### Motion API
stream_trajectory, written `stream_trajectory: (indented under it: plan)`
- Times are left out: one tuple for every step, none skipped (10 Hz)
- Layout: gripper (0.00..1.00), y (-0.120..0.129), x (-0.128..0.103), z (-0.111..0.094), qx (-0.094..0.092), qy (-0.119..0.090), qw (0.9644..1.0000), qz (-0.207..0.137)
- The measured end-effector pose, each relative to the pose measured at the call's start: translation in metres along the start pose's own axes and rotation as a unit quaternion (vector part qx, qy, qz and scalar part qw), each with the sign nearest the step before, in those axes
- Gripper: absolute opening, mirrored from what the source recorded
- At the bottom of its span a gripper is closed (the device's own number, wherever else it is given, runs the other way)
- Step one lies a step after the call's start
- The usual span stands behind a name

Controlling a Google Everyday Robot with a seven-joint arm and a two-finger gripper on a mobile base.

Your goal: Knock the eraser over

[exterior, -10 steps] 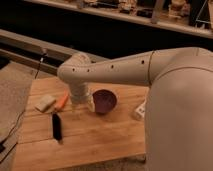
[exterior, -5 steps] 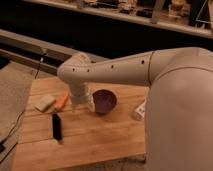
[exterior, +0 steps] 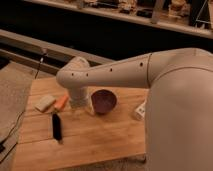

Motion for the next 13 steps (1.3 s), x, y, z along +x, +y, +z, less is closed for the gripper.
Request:
stream_trajectory:
  plan:
    - [0.65, 0.009, 0.005, 0.004, 0.001, 0.001, 0.9999, -0.015]
    - [0.65, 0.021, 0.010, 0.008, 0.003, 0.001, 0.9995, -0.031]
    - [0.65, 0.035, 0.014, 0.012, 0.002, 0.003, 0.9990, -0.044]
    - [0.65, 0.043, 0.017, 0.016, 0.003, 0.004, 0.9987, -0.051]
    - [0.65, 0.057, 0.019, 0.024, 0.006, 0.006, 0.9980, -0.063]
    - [0.65, 0.065, 0.020, 0.028, 0.006, 0.008, 0.9976, -0.068]
    - [0.65, 0.072, 0.020, 0.033, 0.007, 0.008, 0.9972, -0.073]
    - [0.65, 0.078, 0.019, 0.040, 0.011, 0.009, 0.9969, -0.078]
    - [0.65, 0.080, 0.017, 0.044, 0.013, 0.009, 0.9968, -0.079]
    - [0.65, 0.082, 0.013, 0.049, 0.016, 0.009, 0.9967, -0.079]
    - [0.65, 0.083, 0.008, 0.055, 0.021, 0.006, 0.9965, -0.080]
    - [0.65, 0.083, 0.005, 0.058, 0.023, 0.007, 0.9966, -0.079]
    - [0.65, 0.084, 0.002, 0.060, 0.024, 0.006, 0.9965, -0.079]
